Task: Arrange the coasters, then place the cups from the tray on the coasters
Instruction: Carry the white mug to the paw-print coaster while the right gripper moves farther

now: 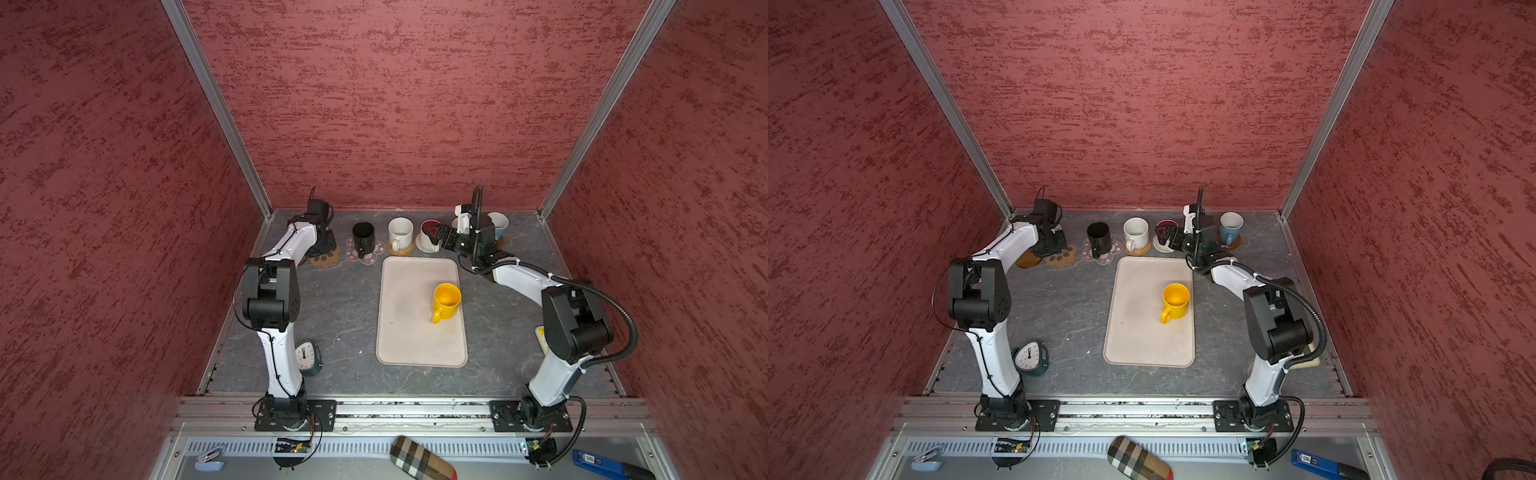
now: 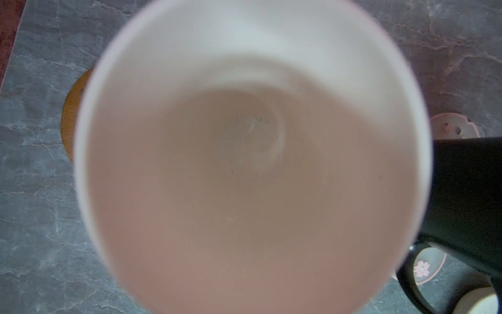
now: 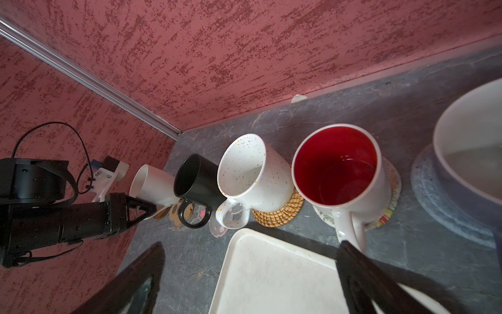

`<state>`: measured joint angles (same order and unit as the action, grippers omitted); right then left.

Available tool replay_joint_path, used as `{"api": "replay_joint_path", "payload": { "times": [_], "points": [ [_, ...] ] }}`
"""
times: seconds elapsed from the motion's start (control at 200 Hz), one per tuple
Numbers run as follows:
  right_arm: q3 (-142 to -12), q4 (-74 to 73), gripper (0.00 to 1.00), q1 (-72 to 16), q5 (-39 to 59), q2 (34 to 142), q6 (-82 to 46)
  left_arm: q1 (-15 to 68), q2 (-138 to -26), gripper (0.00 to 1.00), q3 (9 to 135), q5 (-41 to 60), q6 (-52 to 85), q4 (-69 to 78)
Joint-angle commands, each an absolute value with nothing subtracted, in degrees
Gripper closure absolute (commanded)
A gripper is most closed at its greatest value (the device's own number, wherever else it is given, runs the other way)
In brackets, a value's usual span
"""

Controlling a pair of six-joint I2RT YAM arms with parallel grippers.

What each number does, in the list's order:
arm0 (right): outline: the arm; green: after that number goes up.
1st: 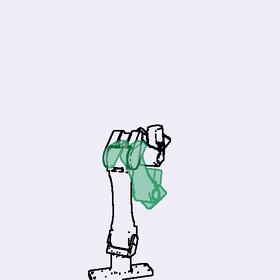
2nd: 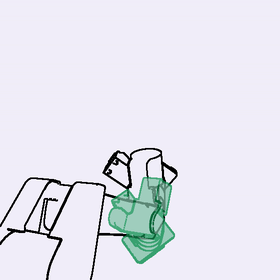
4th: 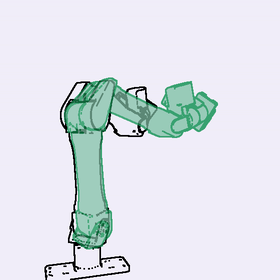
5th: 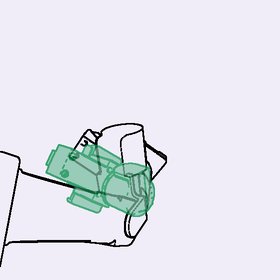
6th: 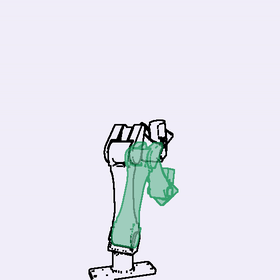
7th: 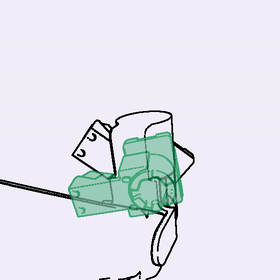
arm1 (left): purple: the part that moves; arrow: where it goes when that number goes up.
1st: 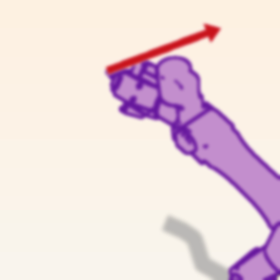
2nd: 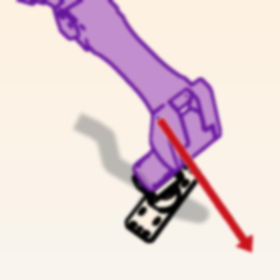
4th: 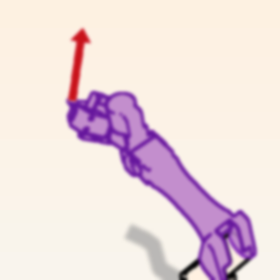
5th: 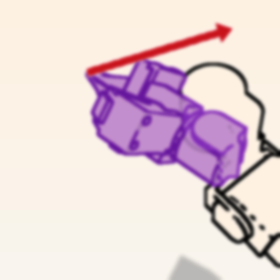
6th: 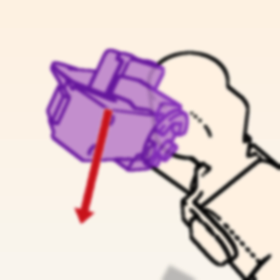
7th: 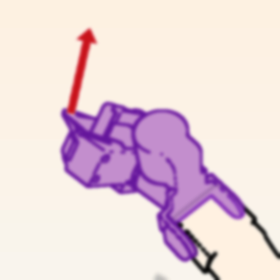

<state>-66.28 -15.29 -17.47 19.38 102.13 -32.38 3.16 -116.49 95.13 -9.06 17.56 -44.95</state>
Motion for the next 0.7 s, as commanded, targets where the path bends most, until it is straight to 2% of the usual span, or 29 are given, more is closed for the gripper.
{"api": "replay_joint_path", "payload": {
  "times": [0.0, 0.636, 0.696],
  "points": [
    [-67.6, -17.7, 0.01, -17.7, 20.2, 102.7, -32.4, 2.9, -117.2, 1.0, 96.1, -9.3, 18.0, -41.8],
    [-65.7, -20.2, 0.01, -17.7, 20.9, 103.2, -32.5, 3.5, -116.5, 1.0, 93.4, -8.0, 19.3, -41.4],
    [-65.6, -20.4, 0.01, -17.7, 21.1, 103.1, -32.5, 3.5, -116.5, 0.94, 93.6, -8.0, 19.3, -41.8]
  ]
}}
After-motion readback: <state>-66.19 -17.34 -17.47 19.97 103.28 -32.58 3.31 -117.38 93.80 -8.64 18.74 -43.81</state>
